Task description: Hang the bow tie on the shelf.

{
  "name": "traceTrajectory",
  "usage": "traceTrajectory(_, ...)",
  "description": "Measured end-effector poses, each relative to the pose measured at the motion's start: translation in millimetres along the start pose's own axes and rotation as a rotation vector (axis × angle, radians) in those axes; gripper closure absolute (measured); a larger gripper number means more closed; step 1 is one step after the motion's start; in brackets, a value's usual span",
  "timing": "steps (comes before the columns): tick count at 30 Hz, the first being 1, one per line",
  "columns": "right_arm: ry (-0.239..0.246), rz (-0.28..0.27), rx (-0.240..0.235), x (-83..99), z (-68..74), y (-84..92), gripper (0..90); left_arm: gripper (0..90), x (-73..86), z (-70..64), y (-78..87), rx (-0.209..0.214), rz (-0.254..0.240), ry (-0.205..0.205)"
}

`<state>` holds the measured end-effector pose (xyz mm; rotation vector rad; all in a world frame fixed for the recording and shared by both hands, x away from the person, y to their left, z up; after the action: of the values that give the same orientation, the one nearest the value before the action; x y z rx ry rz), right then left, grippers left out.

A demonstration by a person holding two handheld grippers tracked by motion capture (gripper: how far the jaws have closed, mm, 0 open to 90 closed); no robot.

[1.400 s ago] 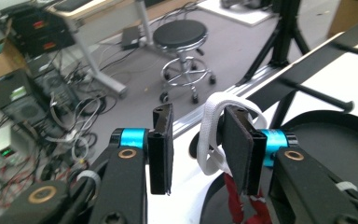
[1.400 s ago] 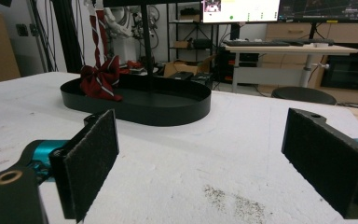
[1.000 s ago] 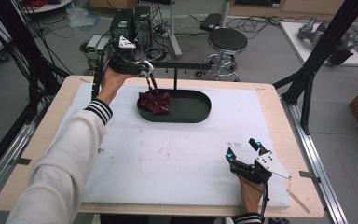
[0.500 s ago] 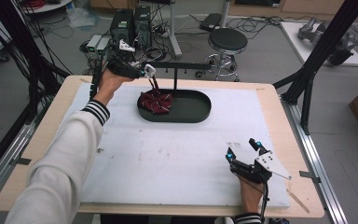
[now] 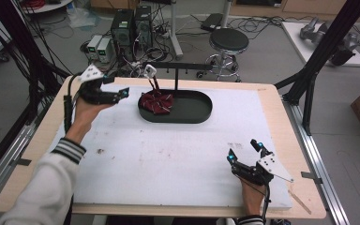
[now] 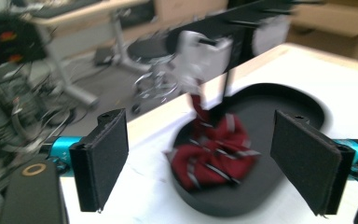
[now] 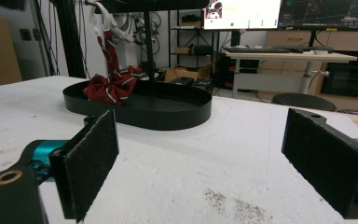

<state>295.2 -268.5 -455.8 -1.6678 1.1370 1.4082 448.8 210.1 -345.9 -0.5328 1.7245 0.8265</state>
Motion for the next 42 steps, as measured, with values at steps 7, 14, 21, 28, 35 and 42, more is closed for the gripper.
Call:
traceTrajectory(7,0.005,-0.002,0.004,-0.2,0.3,0.3,9.8,18.9,55.9,-25.3,71.2,0.074,-0.155,-0.044)
traceTrajectory(14,0.002,0.001,0.006,-0.1,0.0,0.0,9.8,18.4,110.0,-32.9,106.2,0.11,-0.248,-0.001)
traceTrajectory(21,0.014,-0.002,0.008,-0.2,1.0,-0.1,9.9,18.4,138.9,-31.1,117.6,0.097,-0.282,0.009)
traceTrajectory(28,0.014,-0.001,0.01,-0.3,1.1,0.0,9.8,18.4,149.2,-30.1,112.4,0.072,-0.258,0.019)
traceTrajectory(35,0.006,-0.005,0.012,-0.2,0.8,0.8,9.8,18.3,149.5,-27.0,115.5,0.039,-0.298,0.046)
traceTrajectory(42,0.006,-0.009,0.009,-0.1,0.6,1.0,9.8,18.3,149.5,-27.7,114.5,0.031,-0.29,0.04)
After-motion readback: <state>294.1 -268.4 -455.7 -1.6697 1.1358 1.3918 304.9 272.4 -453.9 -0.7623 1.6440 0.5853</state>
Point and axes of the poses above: each handheld gripper's, and its own axes: y roughly backward along the jaws, x roughly out of its underside, z roughly to its left, the point moved 4 cm from there along -y, roughly forward along the jaws, and after that the axes turned 12 degrees about y, right-handed, at the moved point
